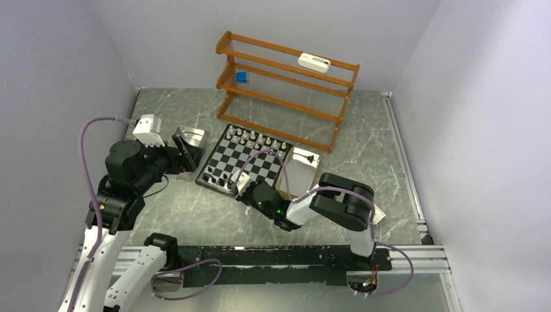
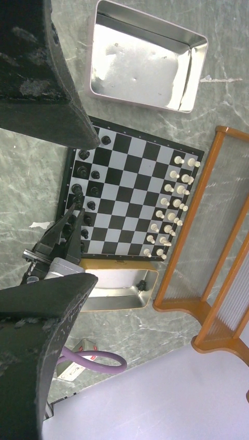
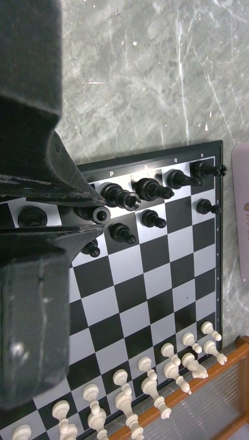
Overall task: Set up the chess pieces on the board
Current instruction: Place the chess piece on the chessboard.
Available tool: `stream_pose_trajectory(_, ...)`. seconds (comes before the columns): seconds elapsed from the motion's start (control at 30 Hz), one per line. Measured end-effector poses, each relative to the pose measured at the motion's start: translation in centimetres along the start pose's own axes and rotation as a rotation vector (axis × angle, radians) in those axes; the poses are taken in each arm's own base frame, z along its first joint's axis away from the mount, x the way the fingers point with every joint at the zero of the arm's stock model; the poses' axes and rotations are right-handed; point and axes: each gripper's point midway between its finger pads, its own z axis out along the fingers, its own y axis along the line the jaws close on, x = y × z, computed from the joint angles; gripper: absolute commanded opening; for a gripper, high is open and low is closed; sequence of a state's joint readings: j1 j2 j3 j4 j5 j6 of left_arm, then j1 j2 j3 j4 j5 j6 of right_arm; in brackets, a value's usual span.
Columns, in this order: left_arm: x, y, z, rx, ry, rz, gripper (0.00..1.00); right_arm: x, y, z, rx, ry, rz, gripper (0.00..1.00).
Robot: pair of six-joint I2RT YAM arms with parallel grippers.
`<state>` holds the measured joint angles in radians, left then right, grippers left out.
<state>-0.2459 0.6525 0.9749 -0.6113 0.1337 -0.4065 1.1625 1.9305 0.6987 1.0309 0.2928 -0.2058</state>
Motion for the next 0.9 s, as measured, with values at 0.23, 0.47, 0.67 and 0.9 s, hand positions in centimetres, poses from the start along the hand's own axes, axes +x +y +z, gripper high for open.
stream_pose_trajectory(0.23,0.01,0.01,0.03,0.0,0.001,0.0,0.93,-0.03,0.0,-0.08,0.003,0.002,-0.002,0.21)
stream_pose_trajectory(0.47,0.03,0.02,0.08,-0.001,0.002,0.0,0.93,-0.54,-0.12,-0.35,0.003,-0.003,-0.001,0.21)
stream_pose_trajectory(0.67,0.03,0.02,0.08,-0.001,0.002,0.0,0.93,-0.86,-0.24,-0.53,0.003,0.001,-0.002,0.21)
stream_pose_trajectory(0.9,0.02,0.02,0.07,0.0,0.002,0.002,0.93,-0.17,-0.01,-0.7,-0.003,0.029,-0.011,0.21)
